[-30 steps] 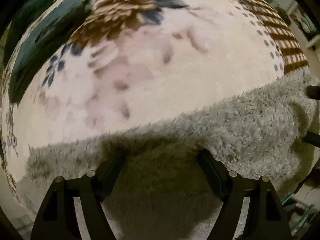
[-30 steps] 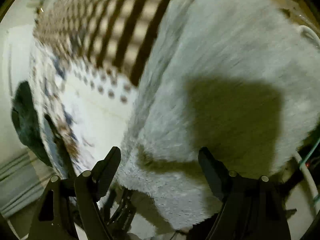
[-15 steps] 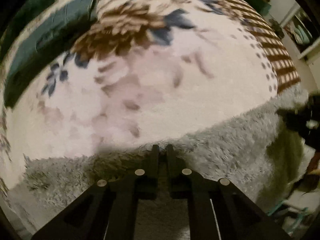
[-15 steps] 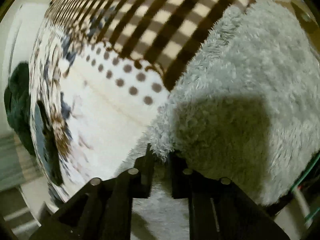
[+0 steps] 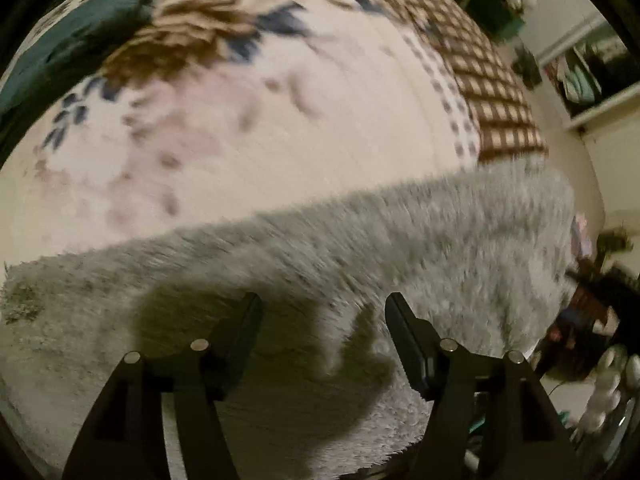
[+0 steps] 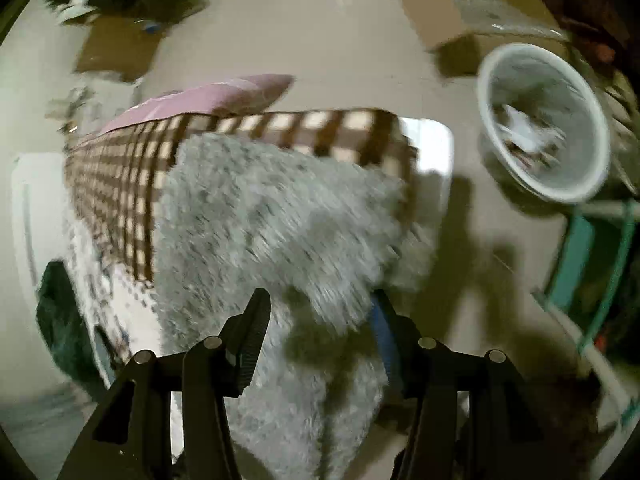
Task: Fold towel
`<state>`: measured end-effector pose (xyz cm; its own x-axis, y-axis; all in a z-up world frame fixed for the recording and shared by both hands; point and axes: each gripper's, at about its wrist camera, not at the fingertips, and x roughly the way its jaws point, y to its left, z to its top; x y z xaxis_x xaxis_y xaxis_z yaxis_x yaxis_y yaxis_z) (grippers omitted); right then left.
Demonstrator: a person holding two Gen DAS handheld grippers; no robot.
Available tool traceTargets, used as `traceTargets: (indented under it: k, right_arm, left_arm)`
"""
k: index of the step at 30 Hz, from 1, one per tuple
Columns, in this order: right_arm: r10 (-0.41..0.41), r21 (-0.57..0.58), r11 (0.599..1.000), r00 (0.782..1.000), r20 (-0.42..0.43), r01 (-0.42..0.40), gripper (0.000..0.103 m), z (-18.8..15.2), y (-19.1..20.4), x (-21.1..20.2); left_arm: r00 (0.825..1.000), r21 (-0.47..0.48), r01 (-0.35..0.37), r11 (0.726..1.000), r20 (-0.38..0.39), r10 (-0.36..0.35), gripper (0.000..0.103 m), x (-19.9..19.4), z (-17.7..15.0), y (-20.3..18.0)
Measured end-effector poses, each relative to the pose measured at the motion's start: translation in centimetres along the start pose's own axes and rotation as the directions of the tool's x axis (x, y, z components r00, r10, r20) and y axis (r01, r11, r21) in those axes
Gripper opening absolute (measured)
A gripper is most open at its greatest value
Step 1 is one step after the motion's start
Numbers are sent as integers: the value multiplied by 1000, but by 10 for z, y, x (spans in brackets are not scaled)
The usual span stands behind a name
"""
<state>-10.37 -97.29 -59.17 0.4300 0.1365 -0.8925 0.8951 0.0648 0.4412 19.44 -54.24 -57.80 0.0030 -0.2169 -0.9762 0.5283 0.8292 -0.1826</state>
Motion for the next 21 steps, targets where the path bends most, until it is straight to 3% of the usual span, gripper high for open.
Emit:
traceTargets:
  k: [1,4,7,8,9,10,12,14,17,20,21]
  right_arm:
    - [-11,-42,999,1000,13,12,8,2,2,0]
    - [-117,-116,985,990,82,126,6,2,7,-5]
    - [-100,-80,991,992,83,106,7,11,-11,-10]
    - [-70,-71,995,995,67,75,10,12,-14,-10]
    - [-44,-61,997,998,51,47,26,11,-14,-10]
    - [-37,-58,998,998,52,40,57,11,-18,-13]
    - [0,-45,999,996,92,4,86,1,-23,-17]
    - [47,-6,999,994,99,-46,87,-4,-38,-15]
    - [136,54,989,990,49,-138,87,-8,-60,5]
    - [281,66,957,959,38,-283,87,-7,-64,28]
    - [331,43,942,941,72,-334,87,-7,-62,27]
  left_arm:
    - [1000,19,-15,1000,-13,15,62,7,-2,-5]
    - [998,60,-38,997,-53,42,62,15,-11,-11]
    - [995,86,-51,995,-79,58,62,24,-12,-11]
    - [995,88,-52,995,-82,59,62,26,-12,-11]
    - [995,91,-52,995,-86,59,62,27,-10,-11]
    - [994,93,-51,994,-88,59,62,27,-8,-11]
    - [994,93,-42,995,-97,51,66,31,-5,-10]
    - [993,74,20,997,-121,-11,87,43,1,-10]
    - [990,73,60,996,-134,-50,103,58,8,-10]
    - [989,94,40,995,-143,-26,103,67,14,-15]
    - [989,94,32,995,-146,-19,103,69,16,-16]
